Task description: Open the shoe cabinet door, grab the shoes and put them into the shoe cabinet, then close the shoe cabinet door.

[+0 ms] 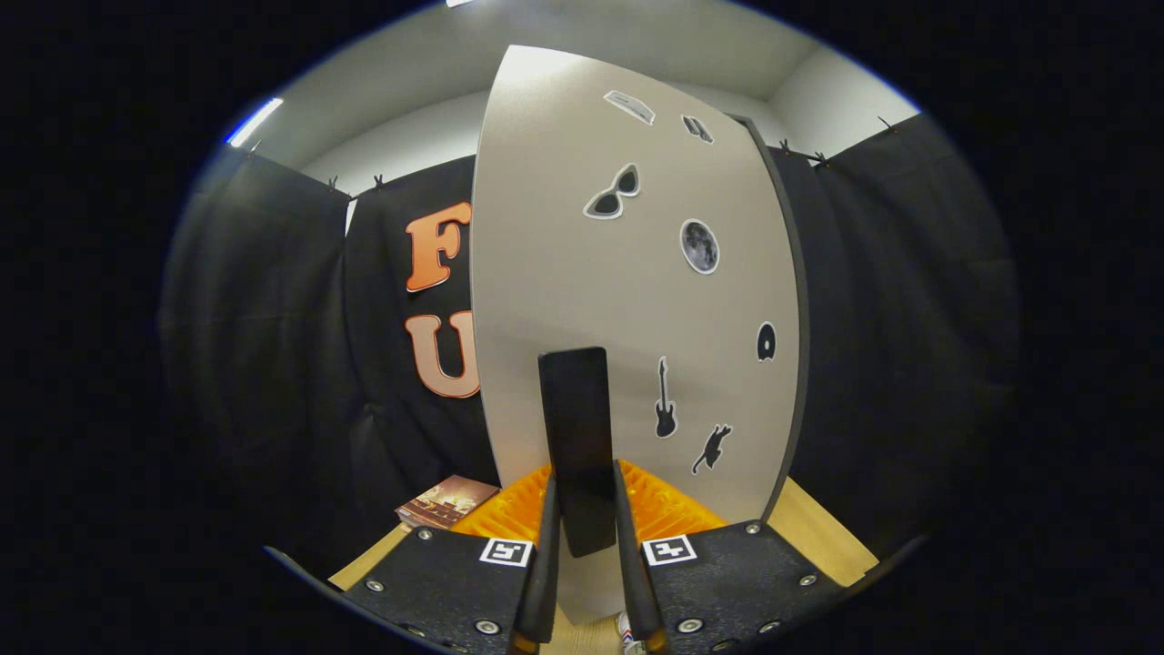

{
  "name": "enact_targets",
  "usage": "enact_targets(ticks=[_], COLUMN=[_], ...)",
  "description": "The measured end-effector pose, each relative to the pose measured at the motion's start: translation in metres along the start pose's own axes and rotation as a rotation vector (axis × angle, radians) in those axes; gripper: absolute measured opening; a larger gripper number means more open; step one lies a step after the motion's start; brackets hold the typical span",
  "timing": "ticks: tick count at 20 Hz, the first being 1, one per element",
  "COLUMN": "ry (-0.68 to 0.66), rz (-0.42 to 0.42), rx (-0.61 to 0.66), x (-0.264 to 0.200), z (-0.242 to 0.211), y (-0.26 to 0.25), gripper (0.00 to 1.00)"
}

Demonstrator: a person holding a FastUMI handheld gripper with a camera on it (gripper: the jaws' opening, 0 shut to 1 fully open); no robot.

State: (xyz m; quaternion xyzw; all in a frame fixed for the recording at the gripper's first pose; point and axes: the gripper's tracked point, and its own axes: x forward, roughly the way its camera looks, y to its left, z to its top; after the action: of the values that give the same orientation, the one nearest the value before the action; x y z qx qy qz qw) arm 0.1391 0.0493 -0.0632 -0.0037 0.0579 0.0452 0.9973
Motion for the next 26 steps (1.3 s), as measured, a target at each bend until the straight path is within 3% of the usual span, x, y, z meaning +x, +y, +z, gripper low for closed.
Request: enact_targets(ticks=[5,11,26], ry=[-0.006,-0.011,-0.019], rz=[-0.001,-0.058,-0.279], rx=[0.006,0.004,0.051], x=[-0.023,-0.047,-0.086], z=[-0.001,0.000,-0.002], y=[-0.023,-0.058,-0.185], gripper=[0.28,0.28,0.27])
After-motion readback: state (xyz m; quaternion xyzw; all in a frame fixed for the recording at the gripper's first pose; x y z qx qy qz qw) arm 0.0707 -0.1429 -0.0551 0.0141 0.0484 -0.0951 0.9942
